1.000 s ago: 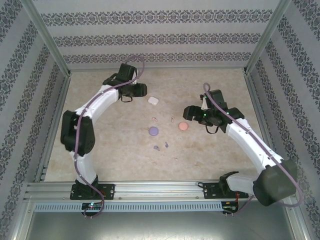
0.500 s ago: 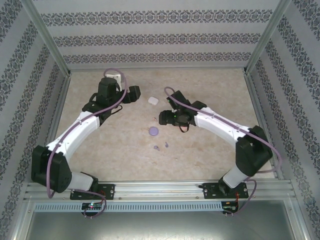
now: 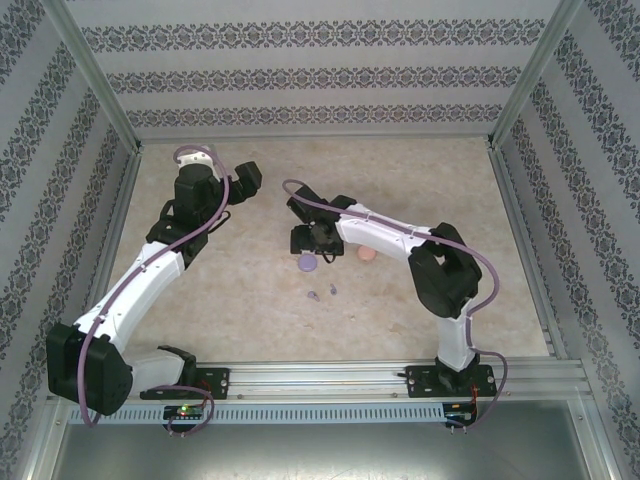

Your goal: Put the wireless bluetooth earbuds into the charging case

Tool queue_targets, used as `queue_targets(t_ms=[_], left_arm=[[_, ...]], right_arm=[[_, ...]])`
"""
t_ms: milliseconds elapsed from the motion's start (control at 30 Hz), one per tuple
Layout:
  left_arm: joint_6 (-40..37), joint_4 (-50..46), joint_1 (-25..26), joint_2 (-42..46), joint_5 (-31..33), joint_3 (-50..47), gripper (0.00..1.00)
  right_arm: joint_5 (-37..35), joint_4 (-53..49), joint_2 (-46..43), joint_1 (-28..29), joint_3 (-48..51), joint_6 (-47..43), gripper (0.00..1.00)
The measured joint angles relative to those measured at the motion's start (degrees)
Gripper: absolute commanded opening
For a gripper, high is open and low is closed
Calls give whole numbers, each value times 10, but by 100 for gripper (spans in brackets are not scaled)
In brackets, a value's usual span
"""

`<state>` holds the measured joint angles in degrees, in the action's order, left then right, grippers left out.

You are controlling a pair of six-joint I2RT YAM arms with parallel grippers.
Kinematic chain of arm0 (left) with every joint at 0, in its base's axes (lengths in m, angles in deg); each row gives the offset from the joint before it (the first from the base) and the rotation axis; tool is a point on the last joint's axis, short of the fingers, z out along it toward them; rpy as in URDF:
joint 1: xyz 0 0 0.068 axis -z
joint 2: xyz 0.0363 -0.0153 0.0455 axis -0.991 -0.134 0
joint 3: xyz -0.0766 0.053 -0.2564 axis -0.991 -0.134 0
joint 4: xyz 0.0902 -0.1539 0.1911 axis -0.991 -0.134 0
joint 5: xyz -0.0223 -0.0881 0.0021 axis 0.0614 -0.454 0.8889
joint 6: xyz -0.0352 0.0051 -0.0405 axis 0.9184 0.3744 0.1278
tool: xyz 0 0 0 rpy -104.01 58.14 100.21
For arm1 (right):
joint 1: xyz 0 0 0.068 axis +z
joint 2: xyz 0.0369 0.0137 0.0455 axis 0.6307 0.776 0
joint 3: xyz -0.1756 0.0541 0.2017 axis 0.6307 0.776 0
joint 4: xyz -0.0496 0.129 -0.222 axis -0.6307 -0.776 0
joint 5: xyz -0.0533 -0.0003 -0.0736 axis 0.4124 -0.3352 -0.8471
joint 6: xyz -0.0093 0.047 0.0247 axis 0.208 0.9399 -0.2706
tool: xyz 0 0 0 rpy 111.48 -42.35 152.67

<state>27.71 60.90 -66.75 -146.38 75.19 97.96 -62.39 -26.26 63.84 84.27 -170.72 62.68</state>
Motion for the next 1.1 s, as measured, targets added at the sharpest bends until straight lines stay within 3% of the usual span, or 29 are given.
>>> queue_targets(t_ms=[533, 1100], left_arm=[[13, -64, -3, 6, 70, 13, 100], [54, -89, -3, 0, 88, 17, 100]], right_arm=[[-22, -63, 109, 20, -85, 67, 72], [-23, -75, 140, 26, -108, 74, 60]])
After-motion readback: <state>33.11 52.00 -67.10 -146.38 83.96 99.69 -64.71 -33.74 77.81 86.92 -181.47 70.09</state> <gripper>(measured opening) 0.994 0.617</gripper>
